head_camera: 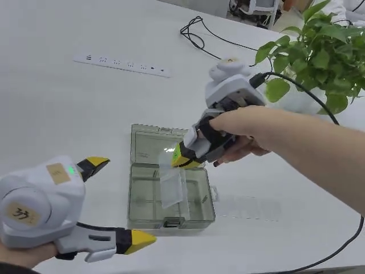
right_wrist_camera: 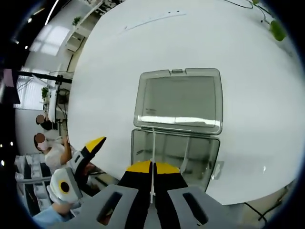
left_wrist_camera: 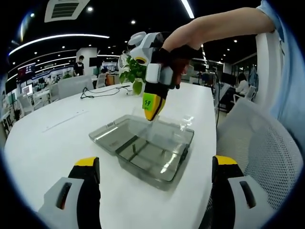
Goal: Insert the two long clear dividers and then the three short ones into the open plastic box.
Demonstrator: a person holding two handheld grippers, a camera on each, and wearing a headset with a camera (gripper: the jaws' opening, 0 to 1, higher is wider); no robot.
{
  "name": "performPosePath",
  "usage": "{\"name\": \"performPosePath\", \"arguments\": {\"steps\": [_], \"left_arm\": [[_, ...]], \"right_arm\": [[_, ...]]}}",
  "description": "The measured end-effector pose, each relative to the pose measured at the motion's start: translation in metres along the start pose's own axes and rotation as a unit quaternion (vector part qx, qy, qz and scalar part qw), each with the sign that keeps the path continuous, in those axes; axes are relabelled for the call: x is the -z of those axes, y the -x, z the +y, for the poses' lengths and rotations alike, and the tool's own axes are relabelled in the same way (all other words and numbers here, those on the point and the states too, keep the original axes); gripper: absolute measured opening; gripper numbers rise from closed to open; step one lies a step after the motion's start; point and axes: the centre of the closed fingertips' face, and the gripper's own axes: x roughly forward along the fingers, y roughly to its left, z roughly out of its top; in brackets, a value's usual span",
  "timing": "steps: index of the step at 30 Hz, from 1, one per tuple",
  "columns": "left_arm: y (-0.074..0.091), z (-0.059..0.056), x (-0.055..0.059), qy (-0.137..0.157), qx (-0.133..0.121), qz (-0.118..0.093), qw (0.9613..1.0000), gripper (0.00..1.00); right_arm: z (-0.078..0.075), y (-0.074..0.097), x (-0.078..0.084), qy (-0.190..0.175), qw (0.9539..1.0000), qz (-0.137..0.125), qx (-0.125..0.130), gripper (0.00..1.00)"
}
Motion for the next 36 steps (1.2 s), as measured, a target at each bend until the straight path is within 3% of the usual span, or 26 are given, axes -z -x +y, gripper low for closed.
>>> {"name": "performPosePath", "arguments": {"steps": [7, 13, 18, 22, 36], "left_arm": [[0.000, 0.003, 0.005, 0.007, -0.004, 0.001, 1.0000, 0.99], [-0.001, 0.001, 0.006, 0.011, -0.004, 0.000, 0.9999, 0.98], [-0.002, -0.002, 0.008, 0.014, 0.000, 0.002, 0.9999, 0.97], [-0.003, -0.002, 0.009, 0.017, 0.000, 0.001, 0.9998, 0.97], [0.001, 0.002, 0.017, 0.033, -0.008, 0.000, 0.9994, 0.94]], "right_arm": [[-0.008, -0.011, 0.009, -0.013, 0.9997, 0.017, 0.006, 0.01], [-0.007, -0.012, 0.019, -0.031, 0.9995, 0.008, 0.003, 0.01], [-0.010, -0.014, 0.014, -0.033, 0.9994, 0.009, 0.002, 0.01], [-0.002, -0.015, 0.020, -0.031, 0.9995, 0.008, -0.001, 0.01], [-0.005, -0.022, 0.012, -0.004, 0.9997, 0.016, 0.020, 0.02]]}}
